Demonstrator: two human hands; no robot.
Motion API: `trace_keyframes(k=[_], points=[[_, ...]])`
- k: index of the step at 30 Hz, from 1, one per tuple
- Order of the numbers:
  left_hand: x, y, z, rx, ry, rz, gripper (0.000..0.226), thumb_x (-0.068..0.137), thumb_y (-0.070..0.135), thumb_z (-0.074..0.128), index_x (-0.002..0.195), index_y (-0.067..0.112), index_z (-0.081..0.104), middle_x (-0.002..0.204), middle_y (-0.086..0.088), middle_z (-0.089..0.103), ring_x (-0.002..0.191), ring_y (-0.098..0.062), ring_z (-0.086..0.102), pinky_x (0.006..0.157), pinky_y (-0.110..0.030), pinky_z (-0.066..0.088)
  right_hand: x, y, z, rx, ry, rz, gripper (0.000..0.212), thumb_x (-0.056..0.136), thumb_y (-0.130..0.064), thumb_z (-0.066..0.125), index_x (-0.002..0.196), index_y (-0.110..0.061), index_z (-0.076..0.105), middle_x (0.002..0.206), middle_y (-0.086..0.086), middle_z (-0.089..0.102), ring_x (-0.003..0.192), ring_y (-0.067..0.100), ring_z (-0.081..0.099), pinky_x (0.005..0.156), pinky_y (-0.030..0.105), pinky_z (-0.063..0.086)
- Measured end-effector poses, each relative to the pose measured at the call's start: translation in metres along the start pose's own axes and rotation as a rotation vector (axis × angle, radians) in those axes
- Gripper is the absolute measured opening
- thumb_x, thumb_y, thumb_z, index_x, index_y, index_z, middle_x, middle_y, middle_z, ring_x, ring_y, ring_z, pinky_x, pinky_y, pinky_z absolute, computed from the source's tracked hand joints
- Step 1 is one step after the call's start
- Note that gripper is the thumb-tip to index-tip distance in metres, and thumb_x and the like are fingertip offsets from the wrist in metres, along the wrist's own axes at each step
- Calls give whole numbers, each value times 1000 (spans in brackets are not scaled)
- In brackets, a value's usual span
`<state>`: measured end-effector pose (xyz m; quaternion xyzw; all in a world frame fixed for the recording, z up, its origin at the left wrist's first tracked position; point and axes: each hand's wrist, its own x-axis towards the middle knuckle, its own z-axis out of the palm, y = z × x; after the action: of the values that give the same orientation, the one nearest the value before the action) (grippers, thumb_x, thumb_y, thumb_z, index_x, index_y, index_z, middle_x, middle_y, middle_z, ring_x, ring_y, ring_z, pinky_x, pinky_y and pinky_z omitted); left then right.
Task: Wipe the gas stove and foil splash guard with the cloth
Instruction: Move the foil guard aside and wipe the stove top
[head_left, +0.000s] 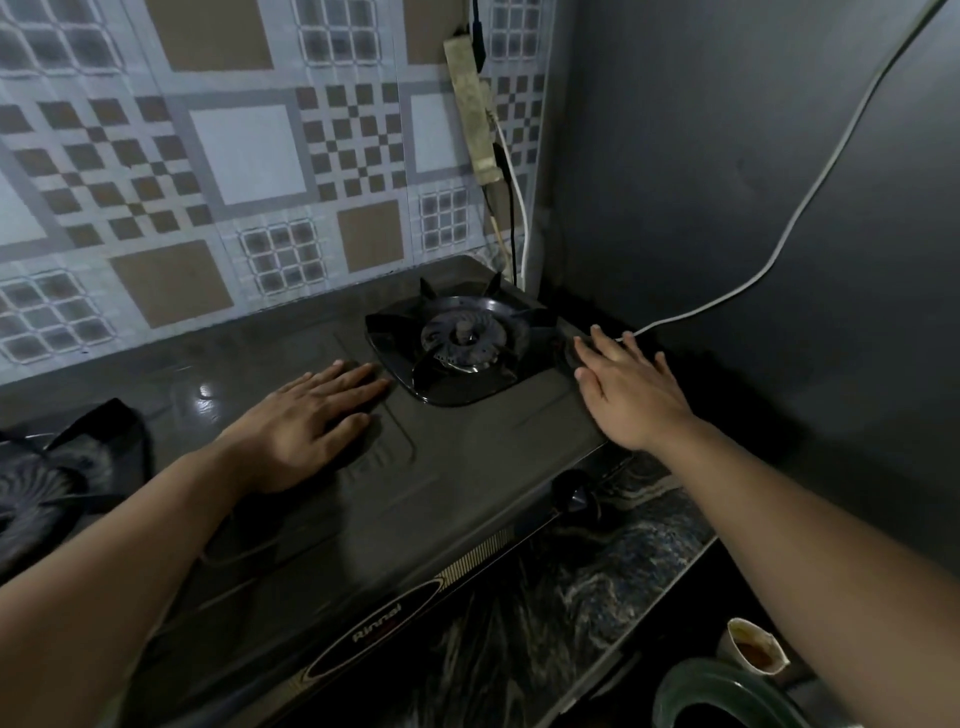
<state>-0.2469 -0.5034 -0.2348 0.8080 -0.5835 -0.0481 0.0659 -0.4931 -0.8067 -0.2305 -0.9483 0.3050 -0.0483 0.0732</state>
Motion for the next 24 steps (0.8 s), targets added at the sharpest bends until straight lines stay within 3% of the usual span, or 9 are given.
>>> trace_keyframes(k=[9,13,18,21,24], points=[[-1,2,0,-5,2,-37,60,89,74,2,147,60,11,163,19,2,151,-7,-5,124,-36,4,58,-5,-9,83,-131,55,57,103,-43,18,157,-29,9,166,-5,4,149,30,20,119,43,21],[1,0,0,22,-14,-47,61,89,74,0,148,60,6,163,18,1,152,-10,-6,124,-40,6,82,1,-14,267,-165,28,52,105,-35,22,156,-27,22,165,-3,16,149,20,20,118,33,18],[-2,5,-3,20,-28,-53,58,91,71,1,148,60,-1,163,21,-5,151,-6,-12,125,-40,2,101,14,-20,649,-252,62,44,104,-26,34,144,-43,42,152,-5,39,139,19,38,104,25,32],[-2,7,-4,19,-34,-54,56,93,68,1,148,60,-5,162,23,-9,149,-2,-17,125,-39,0,109,17,-22,799,-349,56,44,106,-18,33,145,-37,43,136,-11,40,128,10,39,92,21,39],[-1,10,-5,24,-49,-66,55,93,66,2,148,60,-6,162,24,-12,148,0,-19,124,-39,-2,118,19,-18,885,-398,68,42,107,-24,34,145,-40,44,148,-3,45,125,15,48,82,21,45]])
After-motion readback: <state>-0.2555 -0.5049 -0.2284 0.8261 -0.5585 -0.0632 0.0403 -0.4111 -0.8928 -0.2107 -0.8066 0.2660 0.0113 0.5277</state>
